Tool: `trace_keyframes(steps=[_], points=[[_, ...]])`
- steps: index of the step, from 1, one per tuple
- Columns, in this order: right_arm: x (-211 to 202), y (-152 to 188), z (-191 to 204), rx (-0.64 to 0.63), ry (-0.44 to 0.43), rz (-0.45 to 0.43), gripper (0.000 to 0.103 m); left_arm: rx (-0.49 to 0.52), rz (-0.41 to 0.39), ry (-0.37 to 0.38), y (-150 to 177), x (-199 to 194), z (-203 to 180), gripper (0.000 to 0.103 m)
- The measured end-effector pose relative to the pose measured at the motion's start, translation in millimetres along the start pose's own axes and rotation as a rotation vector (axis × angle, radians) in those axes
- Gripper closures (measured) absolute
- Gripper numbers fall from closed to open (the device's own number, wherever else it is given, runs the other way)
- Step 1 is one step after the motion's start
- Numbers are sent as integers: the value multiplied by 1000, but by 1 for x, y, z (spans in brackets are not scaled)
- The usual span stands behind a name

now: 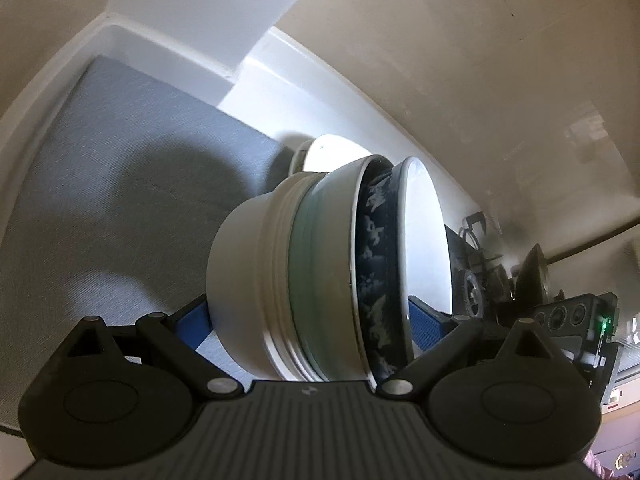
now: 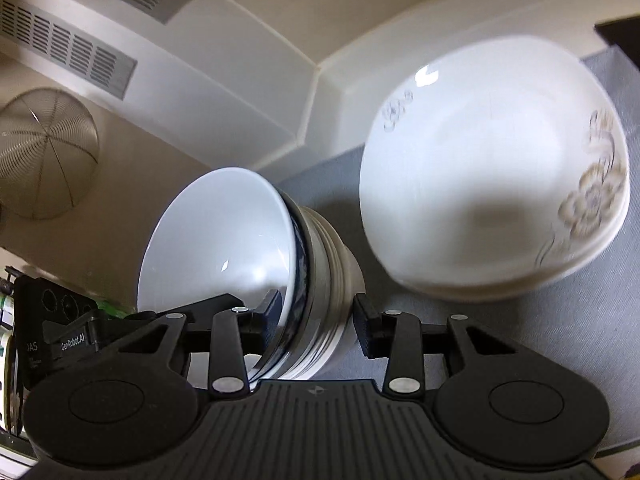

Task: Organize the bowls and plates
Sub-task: 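Lower the bowl stack with both grippers onto the white square plates, then open both grippers and lift them off the bowl stack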

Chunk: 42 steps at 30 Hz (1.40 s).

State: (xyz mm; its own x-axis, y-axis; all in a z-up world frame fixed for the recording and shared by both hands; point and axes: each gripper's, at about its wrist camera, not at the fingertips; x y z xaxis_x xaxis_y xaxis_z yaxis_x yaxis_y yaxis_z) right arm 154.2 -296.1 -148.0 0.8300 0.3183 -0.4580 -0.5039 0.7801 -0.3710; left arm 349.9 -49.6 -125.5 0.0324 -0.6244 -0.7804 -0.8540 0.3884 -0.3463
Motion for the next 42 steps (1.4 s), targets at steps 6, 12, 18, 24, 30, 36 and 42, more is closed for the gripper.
trace_keyframes(steps=[6,12,18,24,30,36,42], points=[[-21,-19,-8,-11,24,-41,62,10,21,30,-15,18,-25,5],[-45,-40,-29,1,74,-85,62,31,53,67,-26,55,-59,5],[-65,-62,-59,25,132,-103,62,36,87,85,-37,96,-86,5],[-67,-77,-83,41,182,-86,62,35,107,77,-47,128,-96,5],[-52,-84,-90,57,203,-50,62,31,101,36,-55,143,-97,4],[-40,-89,-89,62,206,-52,64,21,104,-44,-58,143,-100,2],[-38,-94,-88,57,213,-98,65,83,52,-82,-60,128,-112,1]])
Point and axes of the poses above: each gripper's, at about its wrist camera, not at the fingertips, and x roughly the way its jaws point, z to its left, y to its underside, and after that the axes turned 9 degrees about -y, right-handed
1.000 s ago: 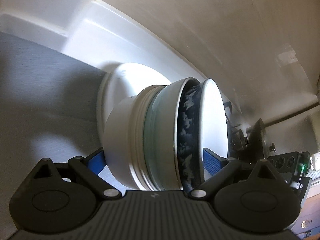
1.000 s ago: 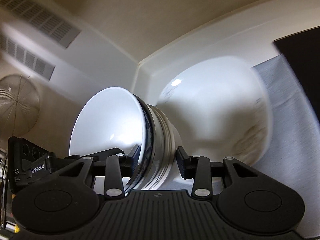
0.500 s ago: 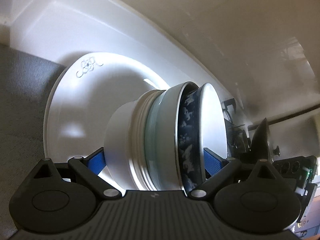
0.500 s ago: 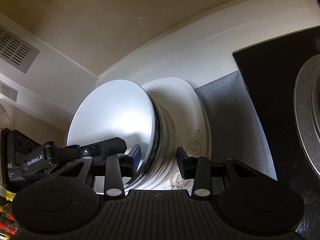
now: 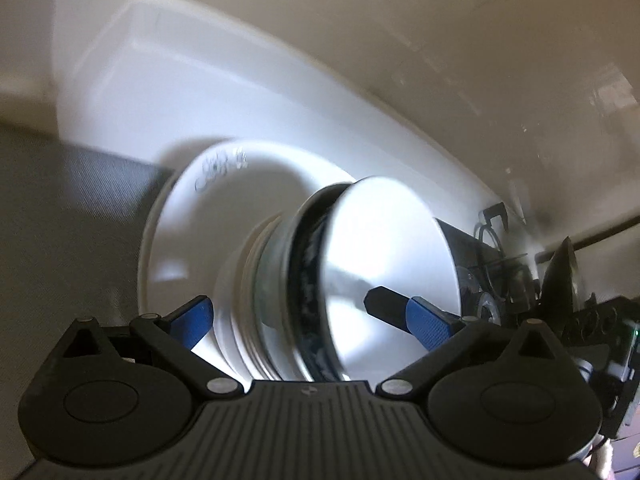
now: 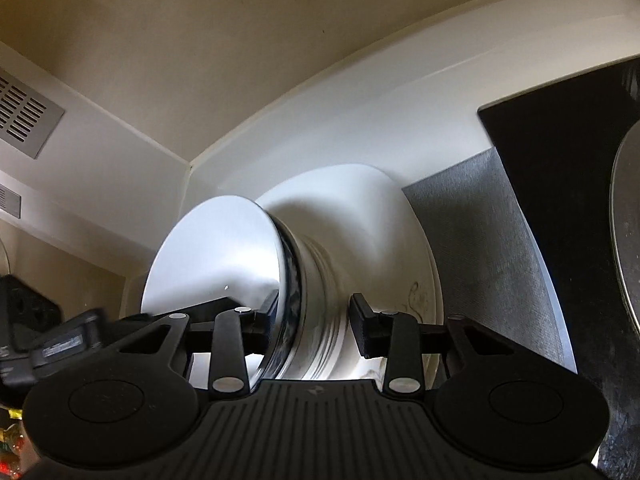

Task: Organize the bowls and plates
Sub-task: 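Open both grippers and lift them off the bowl stack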

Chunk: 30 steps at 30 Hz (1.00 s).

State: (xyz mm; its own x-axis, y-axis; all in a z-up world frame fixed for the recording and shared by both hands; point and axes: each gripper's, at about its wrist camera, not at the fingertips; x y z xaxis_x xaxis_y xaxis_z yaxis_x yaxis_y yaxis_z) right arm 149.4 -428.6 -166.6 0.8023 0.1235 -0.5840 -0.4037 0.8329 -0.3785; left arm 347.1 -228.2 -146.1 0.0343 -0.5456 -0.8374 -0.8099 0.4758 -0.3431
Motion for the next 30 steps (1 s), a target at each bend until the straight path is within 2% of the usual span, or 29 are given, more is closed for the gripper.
trace_keyframes(steps=[4,7,9,12,18,22,24,26,28,30], points=[[0,0,4,-12,13,-25,64,65,-81,-81,3,-18,-7,1],[-11,4,11,-35,29,-88,58,121,-145,-158,12,-29,-18,1],[-24,9,16,-52,50,-139,39,158,-196,-200,18,-38,-25,0],[-46,22,23,-88,108,-202,27,200,-261,-242,29,-52,-25,0],[-84,63,48,-164,170,-260,23,250,-319,-242,53,-72,-35,0],[-101,90,63,-195,199,-263,21,283,-391,-238,76,-102,-37,0],[-107,100,72,-227,223,-259,21,285,-379,-198,86,-114,-38,0],[-113,112,81,-270,245,-259,21,292,-320,-165,95,-122,-36,0],[-120,122,88,-304,246,-264,20,309,-305,-194,106,-128,-39,0],[-129,133,97,-337,242,-266,18,346,-331,-241,120,-134,-44,0]])
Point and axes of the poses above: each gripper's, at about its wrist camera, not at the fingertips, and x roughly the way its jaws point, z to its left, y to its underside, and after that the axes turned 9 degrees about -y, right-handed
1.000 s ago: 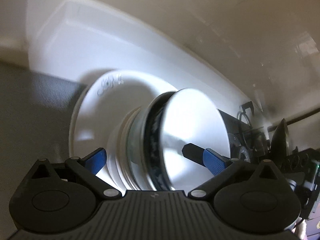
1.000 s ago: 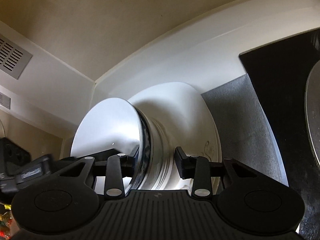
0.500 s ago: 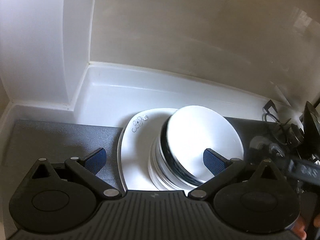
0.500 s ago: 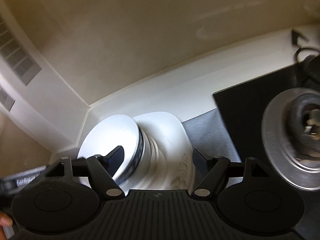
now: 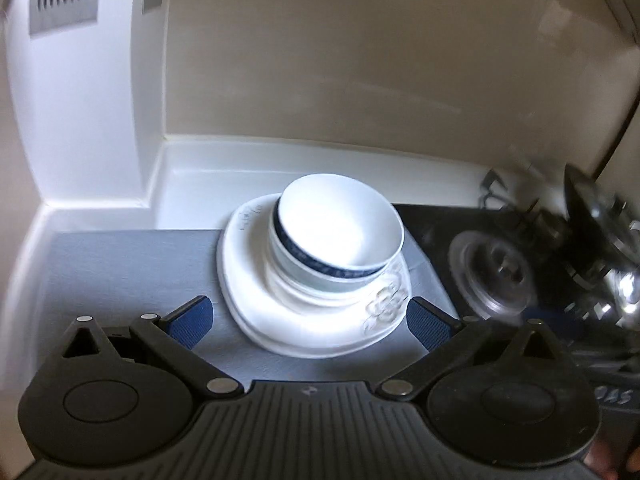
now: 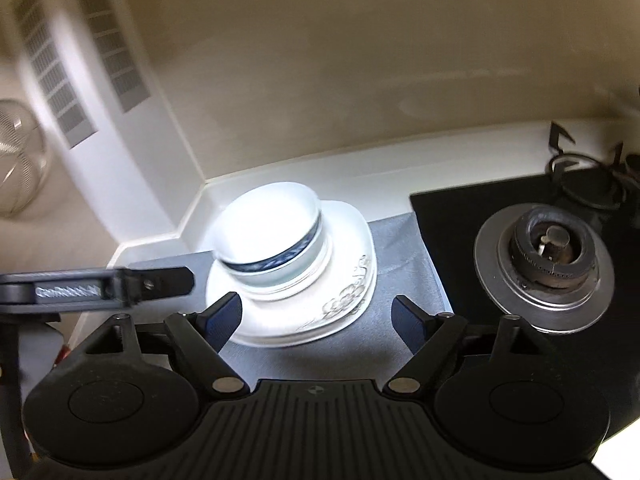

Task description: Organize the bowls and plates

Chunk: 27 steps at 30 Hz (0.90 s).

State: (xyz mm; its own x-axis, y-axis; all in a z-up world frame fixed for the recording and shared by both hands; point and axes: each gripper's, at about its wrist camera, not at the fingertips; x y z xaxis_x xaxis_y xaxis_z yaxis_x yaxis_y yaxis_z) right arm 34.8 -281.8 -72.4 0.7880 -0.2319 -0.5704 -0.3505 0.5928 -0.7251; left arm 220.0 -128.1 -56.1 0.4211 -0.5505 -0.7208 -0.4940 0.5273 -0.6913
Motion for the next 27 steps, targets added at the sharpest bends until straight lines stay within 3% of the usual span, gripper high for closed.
trace_keyframes(steps=[6,12,20,23,27], points=[[-15,4,7,-44,-62,7,11,4,21,-73,16,-7,-13,0],[5,-5,-14,-54,-107,45,8,-9,49,-176,17,18,-16,0],[46,-26,-58,31,-134,61,8,-180,97,-236,15,54,29,0],[71,-32,-82,60,-120,71,8,-233,114,-244,13,77,48,0],[118,-37,-113,116,-144,132,8,-294,166,-188,11,117,64,0]])
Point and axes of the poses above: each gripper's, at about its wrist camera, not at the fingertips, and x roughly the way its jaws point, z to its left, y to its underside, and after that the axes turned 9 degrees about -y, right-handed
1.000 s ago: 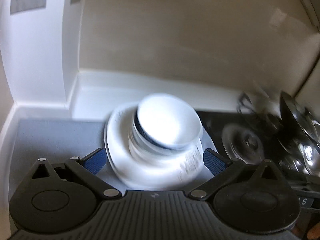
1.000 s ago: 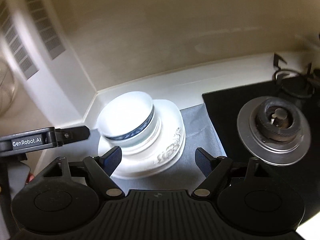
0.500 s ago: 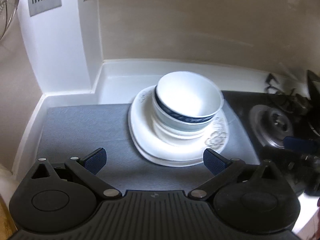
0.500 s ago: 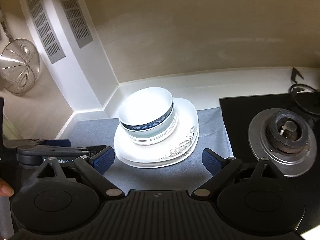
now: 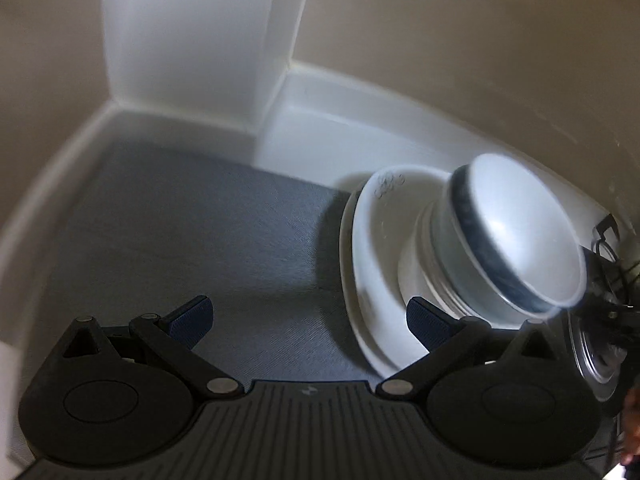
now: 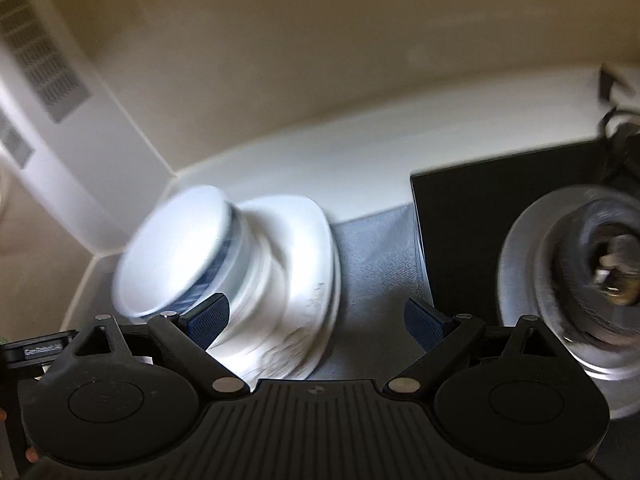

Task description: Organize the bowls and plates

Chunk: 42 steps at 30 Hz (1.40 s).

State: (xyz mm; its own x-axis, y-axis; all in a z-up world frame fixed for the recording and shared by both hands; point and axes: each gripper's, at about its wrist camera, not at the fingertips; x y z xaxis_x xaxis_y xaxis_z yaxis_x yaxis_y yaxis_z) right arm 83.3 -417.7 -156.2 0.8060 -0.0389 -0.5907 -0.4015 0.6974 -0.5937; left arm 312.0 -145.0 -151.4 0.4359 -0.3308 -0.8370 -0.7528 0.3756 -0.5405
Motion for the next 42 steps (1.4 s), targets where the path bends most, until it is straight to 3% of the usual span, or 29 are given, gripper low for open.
trace_keyframes(steps=[5,6,12,16,25,26,27,28,29,30,32,36,42], points=[[43,-11,-28,90,-62,46,9,-55,97,77,-7,43,0,0],[47,-13,-31,102,-80,37,8,-63,63,80,-8,43,1,0],[50,-23,-52,215,-138,-2,12,-167,68,147,-17,51,21,0],[58,-24,-57,231,-133,-5,19,-227,42,149,-19,55,29,0],[86,-27,-66,247,-213,50,67,-226,-21,142,-15,55,18,1],[89,-26,-66,256,-256,73,78,-240,-24,151,-11,52,18,3],[93,-26,-65,268,-281,91,77,-257,-20,169,-10,48,18,8],[93,-26,-63,255,-275,91,77,-278,-1,227,-9,49,20,30],[94,-27,-61,230,-275,97,77,-318,45,302,-8,55,23,63],[94,-27,-61,227,-279,102,77,-356,111,355,-6,63,26,70],[94,-27,-59,212,-282,113,77,-362,114,386,0,67,30,73],[98,-28,-55,189,-293,133,77,-290,111,385,2,61,31,73],[95,-22,-37,175,-302,173,76,-283,145,384,16,49,47,73]])
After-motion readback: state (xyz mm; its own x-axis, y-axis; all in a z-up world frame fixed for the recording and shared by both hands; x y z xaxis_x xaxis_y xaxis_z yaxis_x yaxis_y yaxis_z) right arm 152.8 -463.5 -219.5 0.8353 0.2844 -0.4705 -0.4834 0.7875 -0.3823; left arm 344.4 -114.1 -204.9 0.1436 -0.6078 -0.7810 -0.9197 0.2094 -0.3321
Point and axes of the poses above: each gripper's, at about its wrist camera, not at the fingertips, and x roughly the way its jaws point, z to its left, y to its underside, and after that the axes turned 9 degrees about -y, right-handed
